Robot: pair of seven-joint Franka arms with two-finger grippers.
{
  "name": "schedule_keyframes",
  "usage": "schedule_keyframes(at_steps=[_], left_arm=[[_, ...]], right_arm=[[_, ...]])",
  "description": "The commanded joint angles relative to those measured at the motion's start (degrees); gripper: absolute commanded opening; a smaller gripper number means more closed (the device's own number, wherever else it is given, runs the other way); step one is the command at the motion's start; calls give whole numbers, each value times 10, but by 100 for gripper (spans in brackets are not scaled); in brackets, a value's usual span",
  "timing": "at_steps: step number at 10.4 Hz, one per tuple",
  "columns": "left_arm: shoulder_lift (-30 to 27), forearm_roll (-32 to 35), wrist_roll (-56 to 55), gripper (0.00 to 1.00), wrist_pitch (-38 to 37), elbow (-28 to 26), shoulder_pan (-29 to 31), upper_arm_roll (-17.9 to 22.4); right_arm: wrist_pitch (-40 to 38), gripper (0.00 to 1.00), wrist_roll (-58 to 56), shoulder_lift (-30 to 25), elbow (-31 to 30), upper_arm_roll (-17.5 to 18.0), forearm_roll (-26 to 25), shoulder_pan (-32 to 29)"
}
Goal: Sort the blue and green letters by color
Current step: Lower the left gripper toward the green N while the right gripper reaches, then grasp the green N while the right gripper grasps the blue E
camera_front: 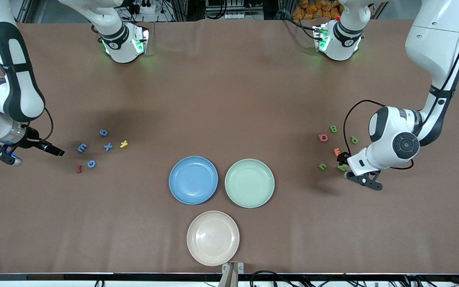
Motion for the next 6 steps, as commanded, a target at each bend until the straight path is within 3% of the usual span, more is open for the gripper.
schedule_keyframes(at_steps=[1, 6], left_arm=[[16, 22, -19, 89, 16, 10, -3, 3], [28, 22, -19, 83, 16, 10, -4, 3]], right_arm=[[13, 100, 91, 1, -12, 6, 8, -2], [54, 100, 236, 29, -26, 6, -17, -2]])
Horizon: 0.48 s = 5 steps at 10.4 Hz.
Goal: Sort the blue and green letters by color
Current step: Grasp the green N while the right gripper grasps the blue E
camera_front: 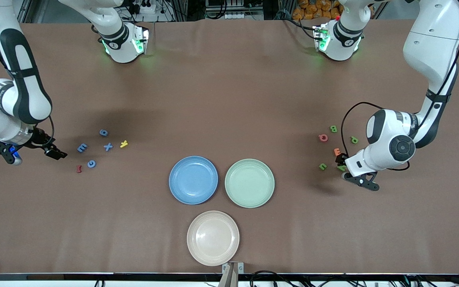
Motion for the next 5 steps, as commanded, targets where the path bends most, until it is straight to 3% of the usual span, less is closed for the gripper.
schedule_keyframes(at_steps=[1, 5], left_arm=[[10, 21, -19, 83, 5, 9, -4, 2], [17, 21, -47, 83, 6, 9, -17, 3]], right_arm=[[51, 100, 48, 10, -28, 5, -14, -1], [88, 100, 70, 12, -63, 7, -12, 5]])
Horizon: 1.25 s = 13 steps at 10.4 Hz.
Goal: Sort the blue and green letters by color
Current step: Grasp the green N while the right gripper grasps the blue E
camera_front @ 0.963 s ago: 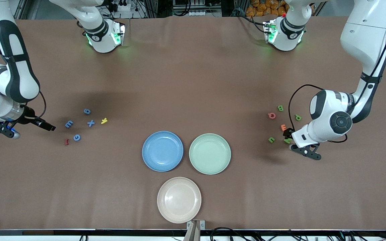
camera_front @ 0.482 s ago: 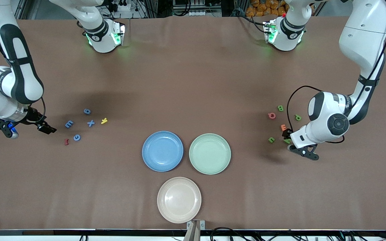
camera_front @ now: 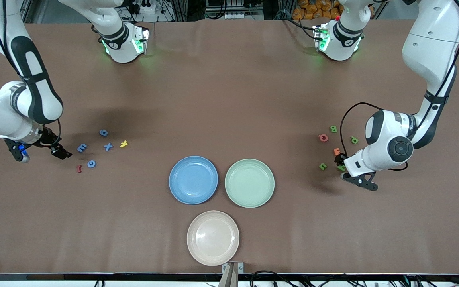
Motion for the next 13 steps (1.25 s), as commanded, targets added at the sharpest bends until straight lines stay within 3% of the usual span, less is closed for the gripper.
schedule_keyframes(at_steps=[1, 9, 10, 13], left_arm=[[10, 21, -42, 81, 6, 9, -18, 4], [19, 48, -43, 75, 23, 9, -11, 4], [19, 48, -44, 75, 23, 9, -12, 4], [21, 48, -44, 67, 24, 8, -12, 4]], right_arm=[[18, 100, 36, 3, -18, 9, -6, 6], [62, 98, 48, 39, -35, 23, -4, 9], [68, 92, 48, 39, -41, 24, -4, 9], [68, 40, 46, 39, -42, 25, -4, 10]])
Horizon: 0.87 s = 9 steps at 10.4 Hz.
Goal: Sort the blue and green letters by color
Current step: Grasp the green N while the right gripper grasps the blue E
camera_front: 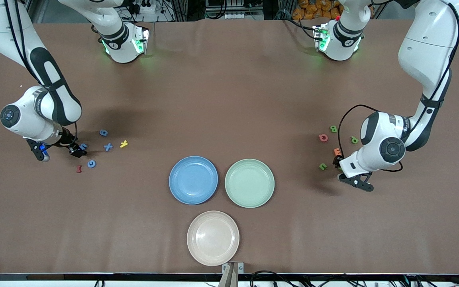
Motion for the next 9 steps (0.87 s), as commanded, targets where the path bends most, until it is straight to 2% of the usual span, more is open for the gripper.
schedule_keyframes(at_steps=[1, 3, 4, 7, 8, 9], left_arm=[[6, 18, -17, 64, 6, 5, -2, 0], [6, 18, -17, 65, 6, 5, -3, 0], [6, 17, -17, 65, 6, 5, -4, 0], [13, 17, -17, 64, 9, 5, -6, 0], [14, 17, -17, 62, 12, 5, -6, 1], [14, 18, -17, 51, 14, 5, -6, 1]], right_arm=[[12, 29, 11, -3, -10, 2, -4, 3], [12, 12, 11, -4, -12, 5, -4, 3], [12, 9, 11, -4, -12, 5, -4, 3], [-17, 6, -30, -15, -2, 7, -7, 2], [-45, 6, -78, -21, 16, 7, -7, 2], [-69, 6, -112, -27, 33, 7, -7, 2]])
